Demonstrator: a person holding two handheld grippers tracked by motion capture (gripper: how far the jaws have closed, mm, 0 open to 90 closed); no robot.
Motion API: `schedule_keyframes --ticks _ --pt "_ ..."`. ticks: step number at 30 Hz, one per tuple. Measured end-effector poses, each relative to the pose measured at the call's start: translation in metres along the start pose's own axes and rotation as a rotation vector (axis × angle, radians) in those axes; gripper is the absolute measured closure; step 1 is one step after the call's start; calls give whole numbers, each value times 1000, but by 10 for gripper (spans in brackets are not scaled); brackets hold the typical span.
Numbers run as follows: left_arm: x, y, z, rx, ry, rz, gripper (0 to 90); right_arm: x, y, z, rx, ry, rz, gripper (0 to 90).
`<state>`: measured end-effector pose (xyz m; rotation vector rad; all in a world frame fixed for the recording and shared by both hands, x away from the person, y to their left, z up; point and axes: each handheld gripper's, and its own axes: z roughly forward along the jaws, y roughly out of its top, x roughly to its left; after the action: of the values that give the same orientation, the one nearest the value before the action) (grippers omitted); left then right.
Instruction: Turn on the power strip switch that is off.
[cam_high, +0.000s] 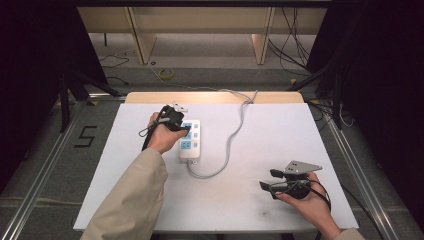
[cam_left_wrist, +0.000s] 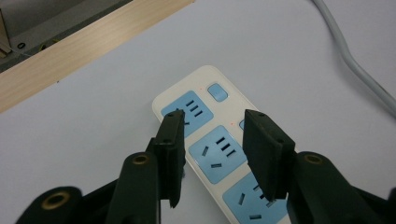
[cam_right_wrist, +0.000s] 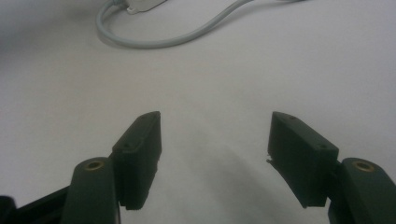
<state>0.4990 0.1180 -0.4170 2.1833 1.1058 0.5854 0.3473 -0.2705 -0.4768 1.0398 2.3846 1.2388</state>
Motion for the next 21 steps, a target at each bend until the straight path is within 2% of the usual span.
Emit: schedule_keyframes --ticks 8,11,14,18,21 --pt "-4 -6 -12 -14 -26 10 518 0 0 0 1 -1 -2 359" --pt "-7 -9 -16 -29 -39 -7 504 0 0 0 -1 -1 -2 359" --pt "-7 -12 -20 -22 -41 7 484 0 0 0 3 -1 -2 359" --pt "-7 -18 -24 -32 -41 -7 448 0 0 0 3 -1 -2 359" --pt "-6 -21 -27 -19 -37 5 427 0 0 0 4 -2 -2 359"
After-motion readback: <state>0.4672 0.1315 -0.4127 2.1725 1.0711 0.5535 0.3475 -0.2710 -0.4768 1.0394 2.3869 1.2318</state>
